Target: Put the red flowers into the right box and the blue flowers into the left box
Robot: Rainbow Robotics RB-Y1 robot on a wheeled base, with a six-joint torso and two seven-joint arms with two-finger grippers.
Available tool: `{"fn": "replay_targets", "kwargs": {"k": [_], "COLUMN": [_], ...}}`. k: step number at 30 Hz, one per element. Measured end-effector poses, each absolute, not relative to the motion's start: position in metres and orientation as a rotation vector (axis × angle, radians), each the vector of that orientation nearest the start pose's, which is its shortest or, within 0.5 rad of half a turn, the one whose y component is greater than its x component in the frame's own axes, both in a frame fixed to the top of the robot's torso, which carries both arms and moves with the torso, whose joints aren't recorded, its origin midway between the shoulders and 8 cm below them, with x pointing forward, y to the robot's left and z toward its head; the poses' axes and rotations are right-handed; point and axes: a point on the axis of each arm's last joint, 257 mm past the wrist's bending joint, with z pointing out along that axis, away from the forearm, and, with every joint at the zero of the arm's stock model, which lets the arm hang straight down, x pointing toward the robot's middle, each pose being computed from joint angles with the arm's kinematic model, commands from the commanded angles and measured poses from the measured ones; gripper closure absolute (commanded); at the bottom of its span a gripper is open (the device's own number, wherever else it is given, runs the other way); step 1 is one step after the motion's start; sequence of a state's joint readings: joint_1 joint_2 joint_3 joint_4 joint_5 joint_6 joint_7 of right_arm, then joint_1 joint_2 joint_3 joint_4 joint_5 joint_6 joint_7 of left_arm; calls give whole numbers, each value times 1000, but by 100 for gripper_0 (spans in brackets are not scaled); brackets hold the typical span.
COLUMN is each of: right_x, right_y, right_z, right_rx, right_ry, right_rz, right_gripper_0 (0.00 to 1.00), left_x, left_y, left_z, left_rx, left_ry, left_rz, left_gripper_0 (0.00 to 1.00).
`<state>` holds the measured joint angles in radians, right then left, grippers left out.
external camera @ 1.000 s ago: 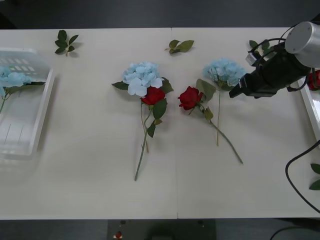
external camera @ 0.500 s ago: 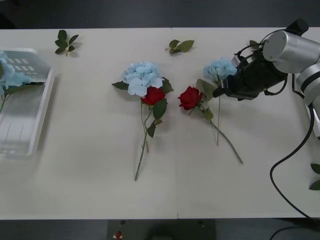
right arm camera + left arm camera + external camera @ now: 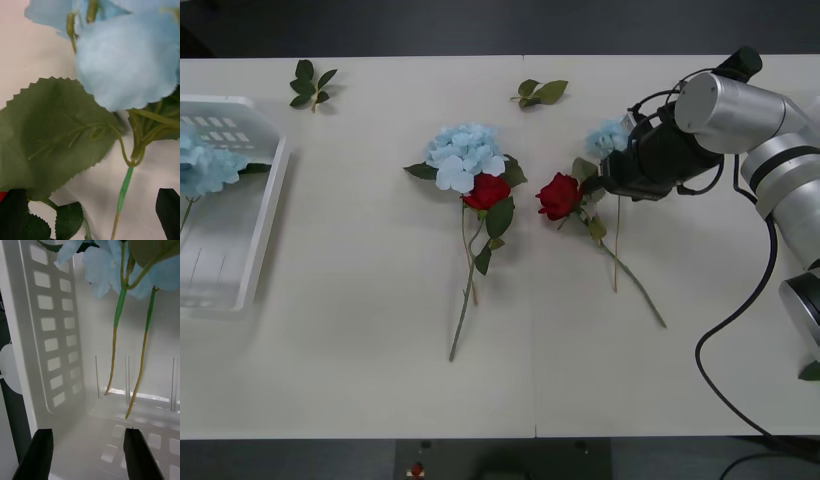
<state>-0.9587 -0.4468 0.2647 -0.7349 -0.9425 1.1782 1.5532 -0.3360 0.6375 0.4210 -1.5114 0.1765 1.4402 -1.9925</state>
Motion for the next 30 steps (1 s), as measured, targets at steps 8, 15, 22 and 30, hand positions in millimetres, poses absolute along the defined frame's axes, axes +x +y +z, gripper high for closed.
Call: {"fn": "replay_targets", "kwargs": {"k": [8, 15, 22, 30], "right_x": [605, 611, 610, 609], "right_y": [-173, -178, -176, -170], "right_z": [-270, -274, -279, -281], "right_rx": [-70, -9, 2, -7], "right_ry": [2658, 2643, 2645, 2648], "right_rz": [483, 484, 489, 494], "right_gripper_0": [0, 11, 44, 93], "left_x": [452, 444, 434, 435], "left_y": [518, 453, 374, 283], "left_z": [-195, -170, -157, -189], "left_rx": [220, 398, 276, 223], "left_ry": [2607, 2580, 2533, 2594], "left_rz": [447, 284, 112, -44], "left_gripper_0": [0, 0, 0, 0]}}
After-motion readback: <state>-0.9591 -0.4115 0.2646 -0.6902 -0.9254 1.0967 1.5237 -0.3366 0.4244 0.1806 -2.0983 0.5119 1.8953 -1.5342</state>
